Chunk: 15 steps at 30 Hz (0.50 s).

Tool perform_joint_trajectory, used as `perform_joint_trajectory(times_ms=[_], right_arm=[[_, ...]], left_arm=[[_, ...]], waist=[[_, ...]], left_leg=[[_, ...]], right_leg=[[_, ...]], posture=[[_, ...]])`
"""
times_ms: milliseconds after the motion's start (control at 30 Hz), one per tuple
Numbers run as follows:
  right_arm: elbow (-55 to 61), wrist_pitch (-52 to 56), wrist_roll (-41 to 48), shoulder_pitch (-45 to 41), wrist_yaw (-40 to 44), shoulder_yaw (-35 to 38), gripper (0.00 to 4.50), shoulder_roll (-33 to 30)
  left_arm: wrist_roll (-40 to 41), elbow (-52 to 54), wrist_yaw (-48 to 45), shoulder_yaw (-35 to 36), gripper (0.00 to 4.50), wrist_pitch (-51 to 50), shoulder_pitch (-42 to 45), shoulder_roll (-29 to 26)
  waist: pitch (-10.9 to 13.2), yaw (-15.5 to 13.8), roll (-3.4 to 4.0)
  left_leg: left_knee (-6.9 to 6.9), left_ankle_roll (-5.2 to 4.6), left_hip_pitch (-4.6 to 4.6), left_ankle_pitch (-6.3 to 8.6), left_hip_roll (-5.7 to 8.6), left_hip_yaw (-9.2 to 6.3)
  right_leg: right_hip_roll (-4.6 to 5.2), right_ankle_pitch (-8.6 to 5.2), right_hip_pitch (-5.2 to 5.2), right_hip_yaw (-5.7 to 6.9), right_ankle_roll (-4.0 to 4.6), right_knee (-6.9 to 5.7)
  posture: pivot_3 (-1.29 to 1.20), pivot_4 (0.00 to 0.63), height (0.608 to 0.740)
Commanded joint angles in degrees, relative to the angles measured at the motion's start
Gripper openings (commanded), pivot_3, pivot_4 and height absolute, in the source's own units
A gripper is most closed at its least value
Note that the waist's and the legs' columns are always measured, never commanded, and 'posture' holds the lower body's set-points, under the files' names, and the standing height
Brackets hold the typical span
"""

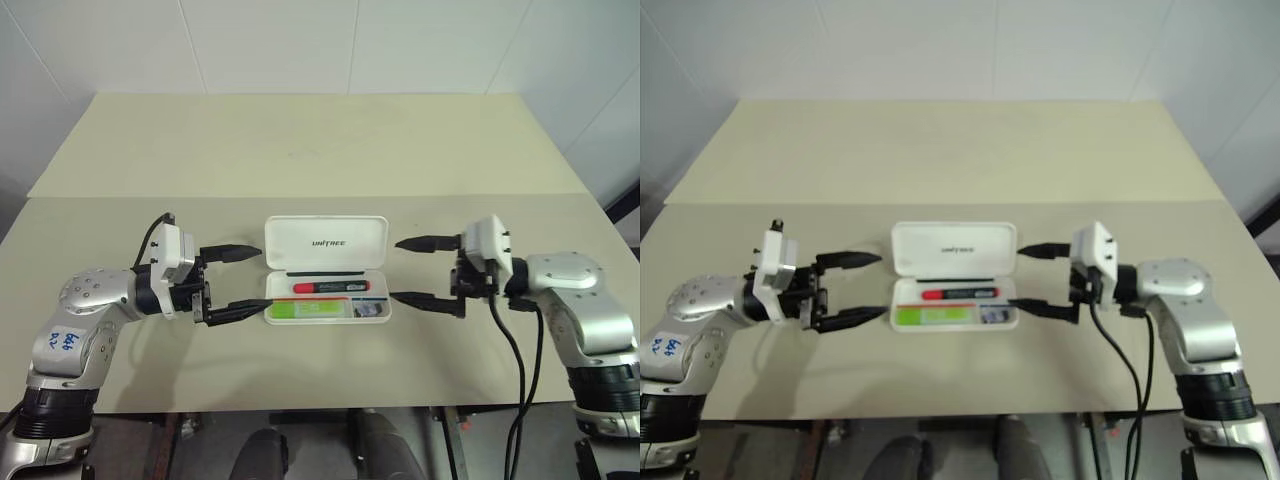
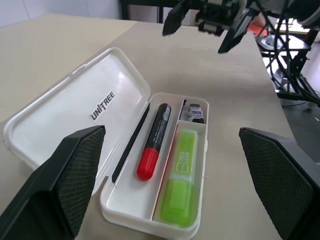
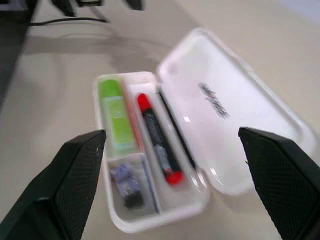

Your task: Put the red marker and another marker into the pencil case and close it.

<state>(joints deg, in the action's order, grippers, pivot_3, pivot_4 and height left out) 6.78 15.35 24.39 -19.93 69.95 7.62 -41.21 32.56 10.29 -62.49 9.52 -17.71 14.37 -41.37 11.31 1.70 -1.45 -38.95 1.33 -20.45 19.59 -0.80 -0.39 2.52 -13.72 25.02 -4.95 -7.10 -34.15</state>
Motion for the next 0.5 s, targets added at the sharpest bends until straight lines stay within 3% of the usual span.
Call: perform_joint_trajectory(times_ms=[33, 167, 500], right_arm=[[1.6, -1.31, 0.98, 2.18, -2.6, 5.17, 4.47, -2.27], [1.08, -3.67, -0.11, 3.83, -5.01, 7.04, 4.5, -2.87], [1.49, -4.32, -0.41, 3.28, -7.67, 4.83, 4.5, -2.52]], left_arm=[[0.48, -0.62, 1.35, 3.55, 4.5, 2.35, -1.0, 0.68], [1.34, -2.33, 1.68, 5.63, 3.59, 3.69, -2.75, 2.01], [3.19, -2.57, 2.09, 6.56, 0.1, 5.38, -3.51, 4.27]], waist=[[0.0, 0.09, 0.0], [0.0, 0.31, 0.0], [0.0, 0.11, 0.0]], left_leg=[[0.0, 0.0, 0.0, 0.0, -0.01, 0.11], [0.01, 0.0, 0.08, 0.0, -0.04, 0.36], [-0.02, 0.0, 0.1, 0.0, -0.03, 0.38]], right_leg=[[-0.01, 0.0, 0.0, 0.0, 0.0, 0.0], [-0.07, -0.01, 0.0, -0.09, 0.01, -0.08], [-0.06, 0.0, -0.01, -0.12, 0.0, -0.08]], posture=[[0.0, 0.15, 0.74], [0.0, 0.15, 0.74], [0.0, 0.15, 0.74]])
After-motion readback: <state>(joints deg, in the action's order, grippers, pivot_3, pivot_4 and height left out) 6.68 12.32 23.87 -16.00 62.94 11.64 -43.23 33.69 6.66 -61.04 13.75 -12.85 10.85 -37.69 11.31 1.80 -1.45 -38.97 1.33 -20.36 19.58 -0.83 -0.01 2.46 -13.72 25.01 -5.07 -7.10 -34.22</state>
